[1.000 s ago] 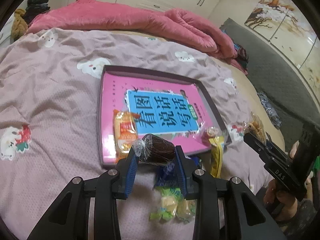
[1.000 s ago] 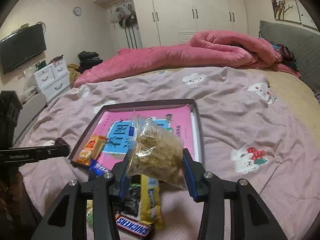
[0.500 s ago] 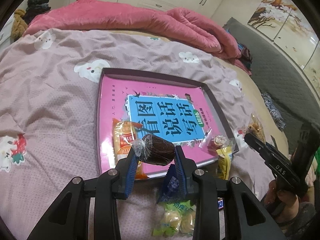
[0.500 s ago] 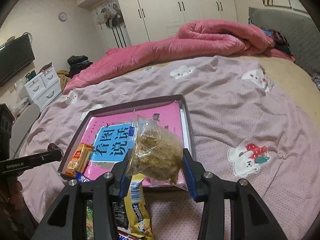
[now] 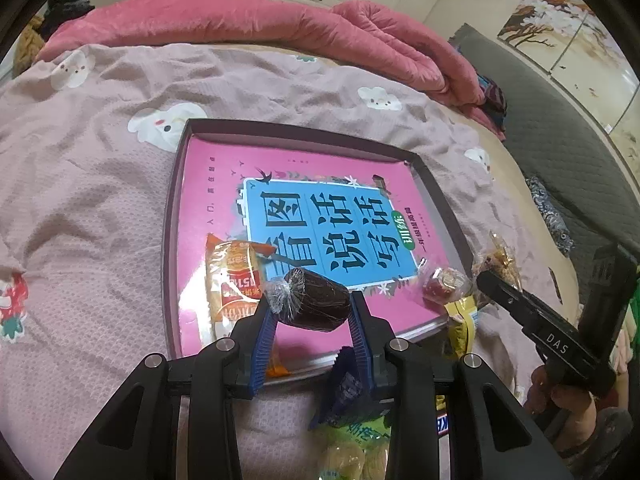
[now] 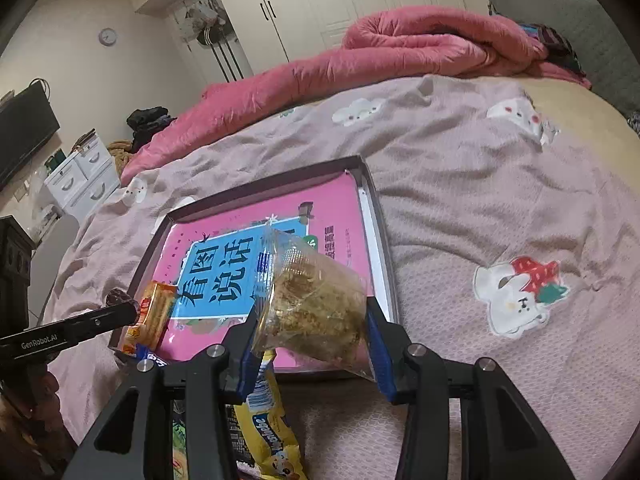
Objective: Organize snacks
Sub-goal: 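Carry the chocolate cake and pastry bag over the tray onto the book, then open both grippers to release the snacks and pull back, then move the left gripper over the blue packet while the right gripper approaches the yellow bar, then close the left gripper on the blue packet while the right gripper grasps the yellow bar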
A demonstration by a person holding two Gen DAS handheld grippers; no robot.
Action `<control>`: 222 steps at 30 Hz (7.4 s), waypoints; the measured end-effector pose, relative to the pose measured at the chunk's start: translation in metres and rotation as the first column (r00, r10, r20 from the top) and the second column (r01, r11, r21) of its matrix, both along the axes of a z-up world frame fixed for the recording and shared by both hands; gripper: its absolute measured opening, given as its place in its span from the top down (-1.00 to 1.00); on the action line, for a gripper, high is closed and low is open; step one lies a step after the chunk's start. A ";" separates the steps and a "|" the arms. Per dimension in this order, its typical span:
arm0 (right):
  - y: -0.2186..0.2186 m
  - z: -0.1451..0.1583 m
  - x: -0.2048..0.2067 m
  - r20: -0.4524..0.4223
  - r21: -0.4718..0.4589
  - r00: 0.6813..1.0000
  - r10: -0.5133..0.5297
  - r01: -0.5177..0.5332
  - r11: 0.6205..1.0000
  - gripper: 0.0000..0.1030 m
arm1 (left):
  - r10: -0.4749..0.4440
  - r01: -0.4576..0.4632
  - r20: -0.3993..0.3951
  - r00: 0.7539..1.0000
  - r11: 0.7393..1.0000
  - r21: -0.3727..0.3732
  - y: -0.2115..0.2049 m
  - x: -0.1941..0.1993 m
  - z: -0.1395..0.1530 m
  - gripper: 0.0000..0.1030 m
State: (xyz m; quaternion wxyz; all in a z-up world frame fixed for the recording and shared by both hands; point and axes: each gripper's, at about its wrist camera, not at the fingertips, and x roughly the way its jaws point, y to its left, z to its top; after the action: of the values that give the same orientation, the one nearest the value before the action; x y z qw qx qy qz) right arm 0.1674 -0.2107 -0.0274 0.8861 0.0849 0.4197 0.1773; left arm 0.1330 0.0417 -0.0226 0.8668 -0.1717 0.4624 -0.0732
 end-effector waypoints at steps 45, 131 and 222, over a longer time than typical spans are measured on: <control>0.004 -0.014 0.019 -0.049 0.000 0.997 -0.062 0.062 0.998 -0.08 | -0.034 0.033 -0.080 0.996 0.999 -0.015 -0.016 0.024 -0.030 0.29; 0.003 0.035 -0.056 0.105 -0.027 0.994 0.022 -0.020 0.999 -0.35 | 0.026 -0.027 0.010 1.000 0.998 0.057 0.004 -0.048 0.023 -0.45; 0.030 -0.024 -0.067 -0.020 -0.085 0.985 0.172 -0.174 0.981 0.75 | -0.046 0.050 -0.106 0.993 0.998 0.026 -0.059 -0.029 -0.043 -0.17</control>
State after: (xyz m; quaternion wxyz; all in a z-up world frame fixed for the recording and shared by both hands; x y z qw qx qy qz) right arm 0.1003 -0.1807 -0.0519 0.8675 0.0109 0.4385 0.2348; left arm 0.1042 -0.0171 -0.0657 0.8416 -0.1515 0.5125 -0.0782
